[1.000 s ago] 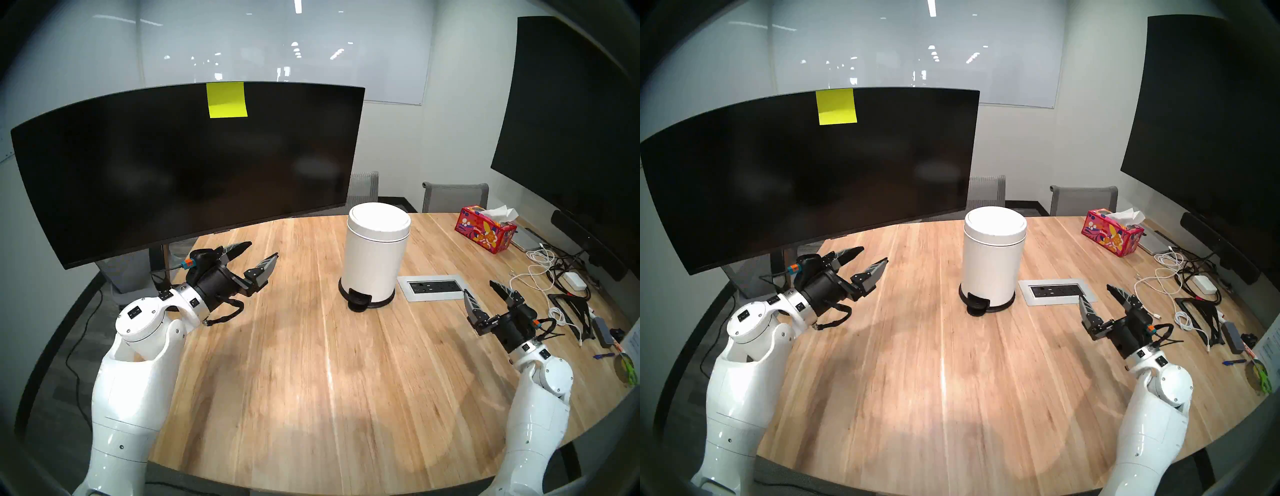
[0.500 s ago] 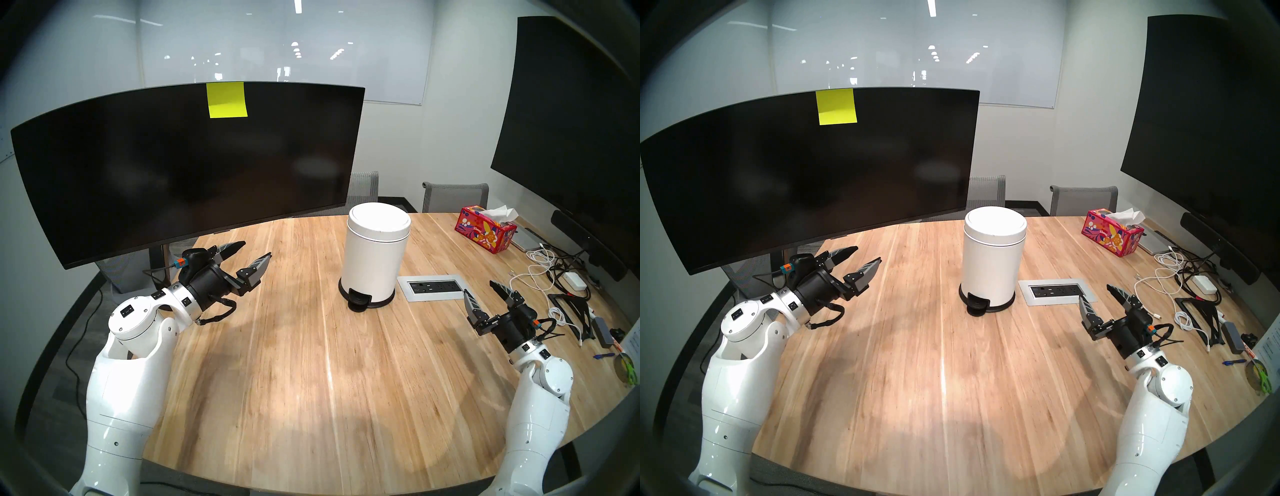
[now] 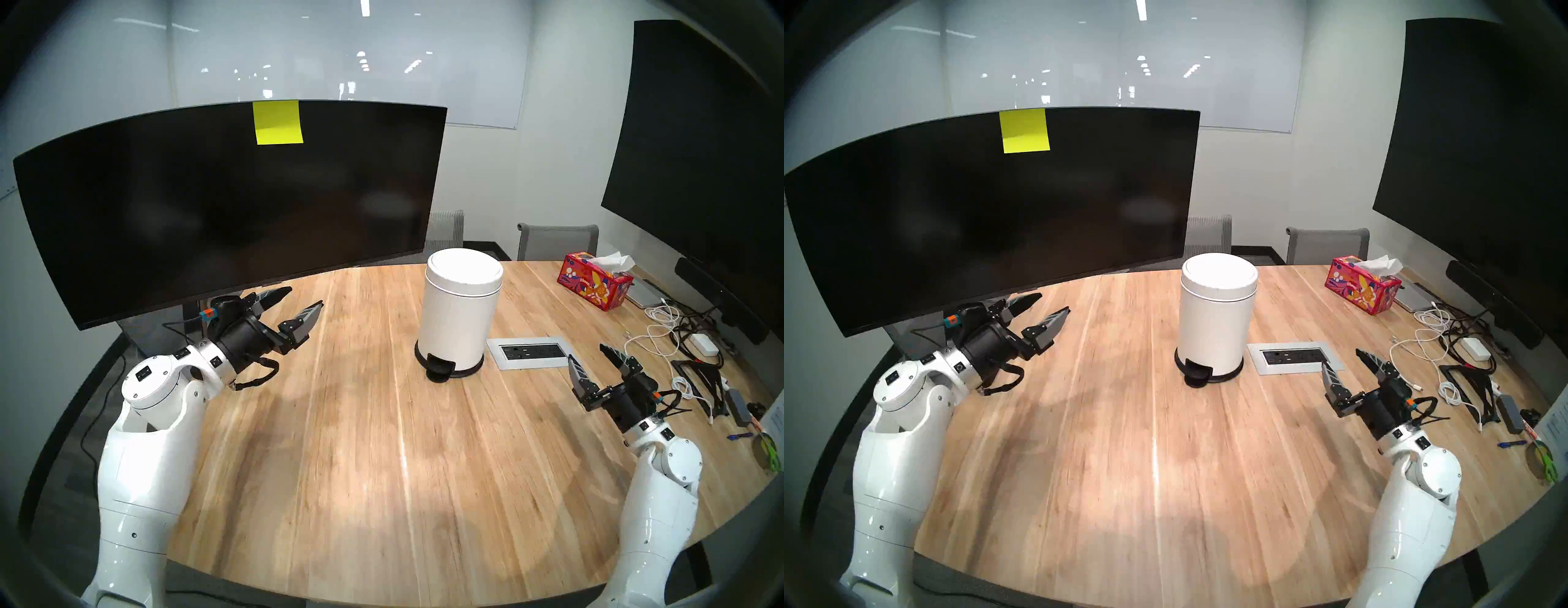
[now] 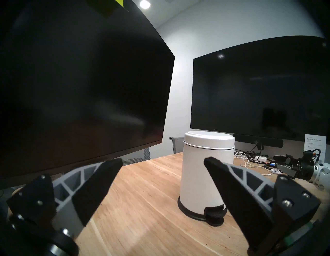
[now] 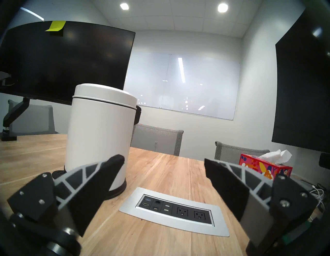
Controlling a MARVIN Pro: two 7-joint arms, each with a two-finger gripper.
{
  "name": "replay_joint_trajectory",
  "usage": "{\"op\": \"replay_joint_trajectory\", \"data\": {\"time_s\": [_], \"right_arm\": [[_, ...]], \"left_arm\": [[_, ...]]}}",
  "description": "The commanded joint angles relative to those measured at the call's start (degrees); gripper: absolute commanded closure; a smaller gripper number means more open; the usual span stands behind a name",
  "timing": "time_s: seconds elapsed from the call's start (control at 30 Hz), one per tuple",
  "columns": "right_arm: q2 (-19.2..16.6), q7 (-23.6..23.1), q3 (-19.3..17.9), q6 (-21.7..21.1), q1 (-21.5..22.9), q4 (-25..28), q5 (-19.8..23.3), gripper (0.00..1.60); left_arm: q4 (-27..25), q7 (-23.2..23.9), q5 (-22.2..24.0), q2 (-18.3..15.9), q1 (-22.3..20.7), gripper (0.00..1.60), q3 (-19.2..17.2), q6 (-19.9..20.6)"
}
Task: Peel the sticky note off the monitor, open the trash can lid and drop the sticker into the trash can
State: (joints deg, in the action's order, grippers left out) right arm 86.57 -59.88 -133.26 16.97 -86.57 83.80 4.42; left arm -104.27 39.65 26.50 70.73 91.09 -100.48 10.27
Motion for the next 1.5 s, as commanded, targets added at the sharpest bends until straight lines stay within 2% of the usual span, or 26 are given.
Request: {"op": "replay_joint_trajectory", "data": {"time_s": [0.0, 0.3, 0.7, 1.47], "right_arm": [[-0.01, -0.15, 0.14, 0.05, 0.36, 0.83, 0.29, 0.0], [-0.02, -0.14, 0.14, 0.07, 0.38, 0.79, 0.27, 0.0], [-0.01, -0.15, 0.14, 0.06, 0.37, 0.82, 0.28, 0.0], [0.0, -0.16, 0.13, 0.05, 0.37, 0.83, 0.28, 0.0]], "left_arm": [[-2.25, -1.8, -1.44, -0.02, -2.13, 0.0, 0.25, 0.1], [-3.29, -3.02, -1.32, -0.27, -5.53, 0.0, -0.53, 1.81], [-4.42, -3.63, -0.69, -0.87, -7.36, 0.0, -1.45, 3.41], [-1.38, -1.8, 3.19, -2.09, -13.1, 0.0, -4.83, 5.6]]}}
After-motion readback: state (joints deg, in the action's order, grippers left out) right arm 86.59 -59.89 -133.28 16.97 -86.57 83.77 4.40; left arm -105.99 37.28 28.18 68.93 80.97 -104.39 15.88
